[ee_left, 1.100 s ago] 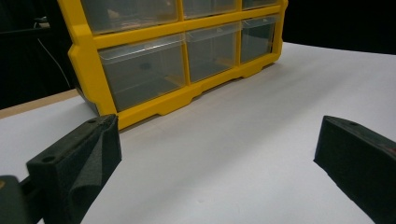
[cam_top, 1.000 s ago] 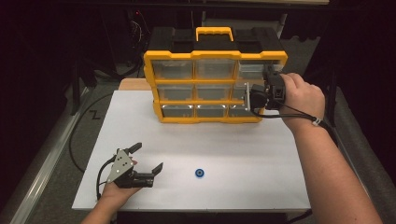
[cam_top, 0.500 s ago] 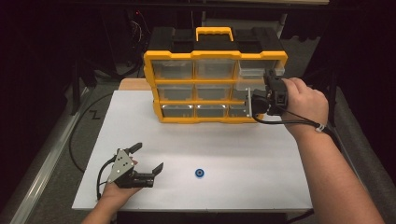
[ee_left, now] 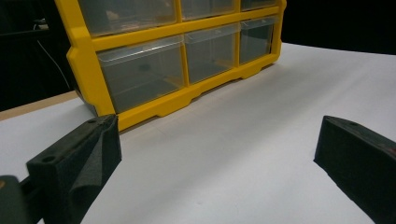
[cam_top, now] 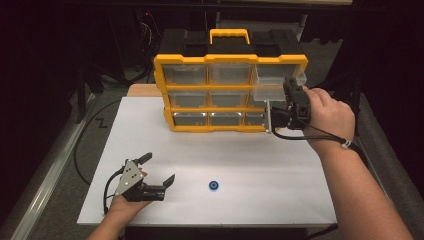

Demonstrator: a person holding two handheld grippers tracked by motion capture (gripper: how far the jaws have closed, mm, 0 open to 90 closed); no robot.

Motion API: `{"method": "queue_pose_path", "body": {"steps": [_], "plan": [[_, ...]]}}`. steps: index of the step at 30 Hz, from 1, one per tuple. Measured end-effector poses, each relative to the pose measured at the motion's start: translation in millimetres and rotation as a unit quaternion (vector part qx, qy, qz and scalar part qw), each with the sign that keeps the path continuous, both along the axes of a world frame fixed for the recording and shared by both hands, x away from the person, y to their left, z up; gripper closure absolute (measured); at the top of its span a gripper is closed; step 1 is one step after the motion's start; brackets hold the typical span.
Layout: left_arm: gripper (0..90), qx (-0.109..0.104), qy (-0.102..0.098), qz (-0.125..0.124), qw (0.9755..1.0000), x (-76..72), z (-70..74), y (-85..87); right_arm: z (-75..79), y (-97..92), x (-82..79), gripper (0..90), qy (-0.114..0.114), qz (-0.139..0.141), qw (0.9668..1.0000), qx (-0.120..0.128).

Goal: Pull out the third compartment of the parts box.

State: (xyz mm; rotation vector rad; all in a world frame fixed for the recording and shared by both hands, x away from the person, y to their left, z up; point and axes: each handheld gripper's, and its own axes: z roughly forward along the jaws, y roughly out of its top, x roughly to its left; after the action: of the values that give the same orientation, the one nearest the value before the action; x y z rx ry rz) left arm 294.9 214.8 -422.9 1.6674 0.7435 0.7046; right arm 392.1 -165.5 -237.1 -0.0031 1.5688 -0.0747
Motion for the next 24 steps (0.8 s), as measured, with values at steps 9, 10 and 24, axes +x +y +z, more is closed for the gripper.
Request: {"method": "queue_pose_path", "body": {"steps": [9,10,24], "plan": [[1.1,-0.001,0.000,0.000,1.0000,-0.2,0.1,0.0,1.0,-0.3,-11.9,81.0,-0.001,0.003,1.0000,-0.002],[1.1,-0.001,0.000,0.000,1.0000,-0.2,0.1,0.0,1.0,-0.3,-11.9,81.0,-0.001,0.003,1.0000,-0.002],[1.1,0.000,0.001,-0.001,1.0000,0.2,-0.2,-0.2,-1.7,-0.8,-22.4,81.0,-0.005,0.007,1.0000,0.002]]}}
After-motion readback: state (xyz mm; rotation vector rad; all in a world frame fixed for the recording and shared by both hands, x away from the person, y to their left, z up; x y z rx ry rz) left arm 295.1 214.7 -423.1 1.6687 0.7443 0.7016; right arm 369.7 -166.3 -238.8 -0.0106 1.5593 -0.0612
